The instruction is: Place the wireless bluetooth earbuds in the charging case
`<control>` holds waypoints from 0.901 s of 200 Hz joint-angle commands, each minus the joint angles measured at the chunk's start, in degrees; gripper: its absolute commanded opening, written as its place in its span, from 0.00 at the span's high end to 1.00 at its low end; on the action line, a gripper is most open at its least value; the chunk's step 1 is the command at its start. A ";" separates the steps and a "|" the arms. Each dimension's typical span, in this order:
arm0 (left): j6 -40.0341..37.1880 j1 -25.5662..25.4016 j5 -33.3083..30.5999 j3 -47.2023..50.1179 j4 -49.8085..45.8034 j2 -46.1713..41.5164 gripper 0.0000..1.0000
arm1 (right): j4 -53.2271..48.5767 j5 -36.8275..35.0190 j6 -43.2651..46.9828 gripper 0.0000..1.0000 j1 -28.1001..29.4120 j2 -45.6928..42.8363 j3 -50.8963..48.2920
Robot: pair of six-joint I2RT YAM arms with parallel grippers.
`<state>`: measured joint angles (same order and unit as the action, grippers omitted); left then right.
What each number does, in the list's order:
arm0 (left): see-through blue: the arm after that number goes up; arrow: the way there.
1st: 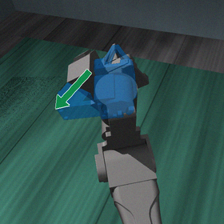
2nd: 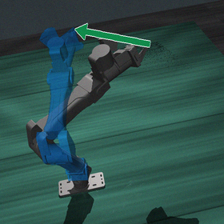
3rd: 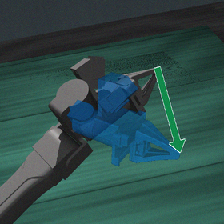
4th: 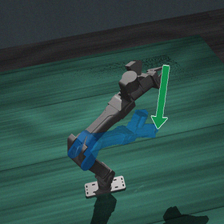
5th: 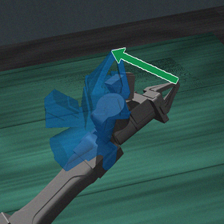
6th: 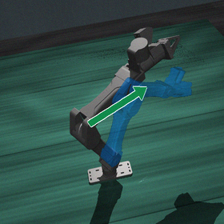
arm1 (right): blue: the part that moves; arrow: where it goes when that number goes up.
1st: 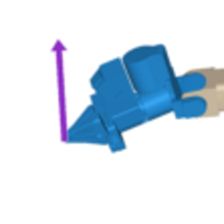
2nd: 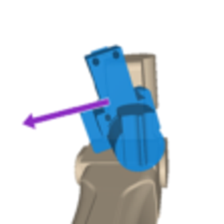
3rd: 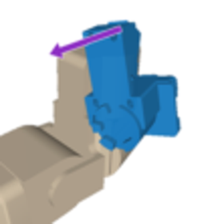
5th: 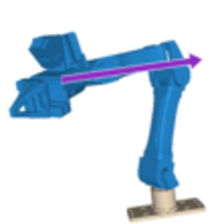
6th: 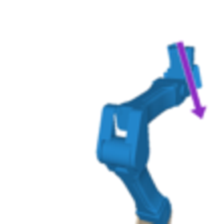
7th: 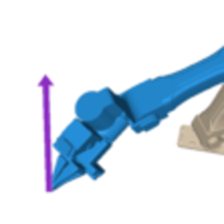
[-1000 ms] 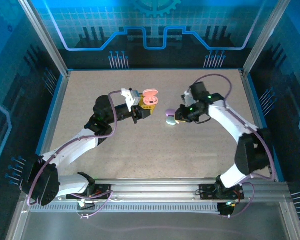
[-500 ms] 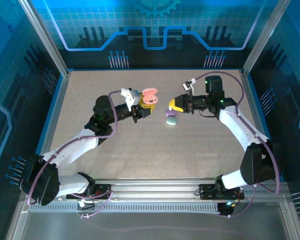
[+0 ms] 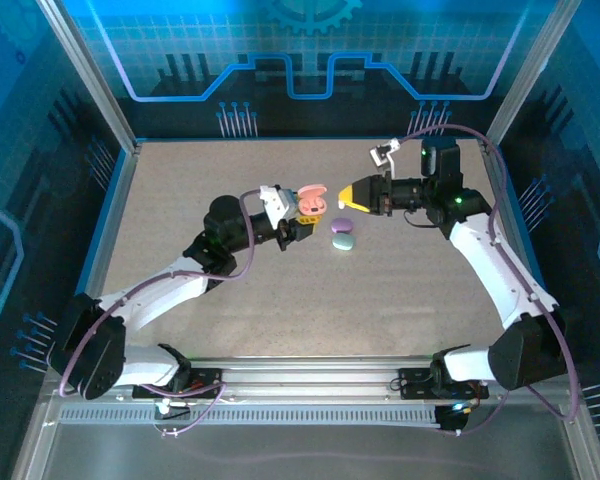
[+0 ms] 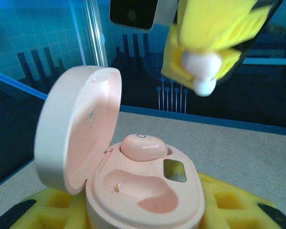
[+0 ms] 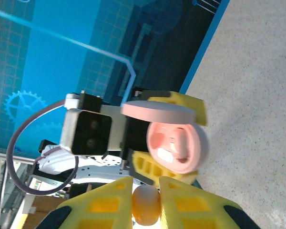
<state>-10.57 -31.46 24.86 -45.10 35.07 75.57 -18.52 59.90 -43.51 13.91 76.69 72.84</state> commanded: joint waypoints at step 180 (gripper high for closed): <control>-1.55 -3.77 -4.91 -1.14 6.75 4.50 0.72 | -15.08 -21.87 9.41 0.81 13.00 4.98 11.39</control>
<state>-12.38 -34.79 20.29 -45.12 39.20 79.33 -32.62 40.03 -34.83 26.17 81.41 82.41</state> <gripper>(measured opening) 0.383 0.197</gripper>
